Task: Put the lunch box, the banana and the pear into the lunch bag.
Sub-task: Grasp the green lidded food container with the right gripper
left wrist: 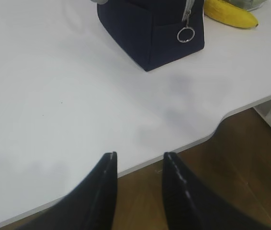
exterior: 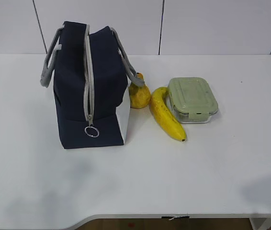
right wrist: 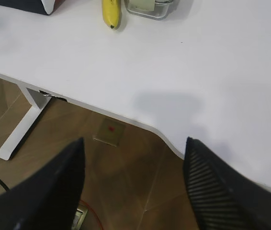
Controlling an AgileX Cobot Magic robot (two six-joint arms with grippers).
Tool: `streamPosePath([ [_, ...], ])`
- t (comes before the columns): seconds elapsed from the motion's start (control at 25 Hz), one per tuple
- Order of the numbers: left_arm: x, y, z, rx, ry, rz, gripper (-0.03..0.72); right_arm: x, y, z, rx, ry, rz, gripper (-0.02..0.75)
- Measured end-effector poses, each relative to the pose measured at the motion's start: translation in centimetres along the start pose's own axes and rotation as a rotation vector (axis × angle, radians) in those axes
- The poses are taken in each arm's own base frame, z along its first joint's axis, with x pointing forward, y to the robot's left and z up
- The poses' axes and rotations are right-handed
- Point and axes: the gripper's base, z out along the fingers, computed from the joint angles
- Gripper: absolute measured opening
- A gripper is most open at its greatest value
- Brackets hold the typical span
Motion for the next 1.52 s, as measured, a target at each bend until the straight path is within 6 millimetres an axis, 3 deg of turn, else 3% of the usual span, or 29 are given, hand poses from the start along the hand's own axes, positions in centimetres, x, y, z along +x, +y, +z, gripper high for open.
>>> streamPosePath([
  [1.52,-0.02,0.00,0.00,0.000,-0.002,0.000,0.245,0.00,0.00,0.00,0.000,0.000,0.000,0.515],
])
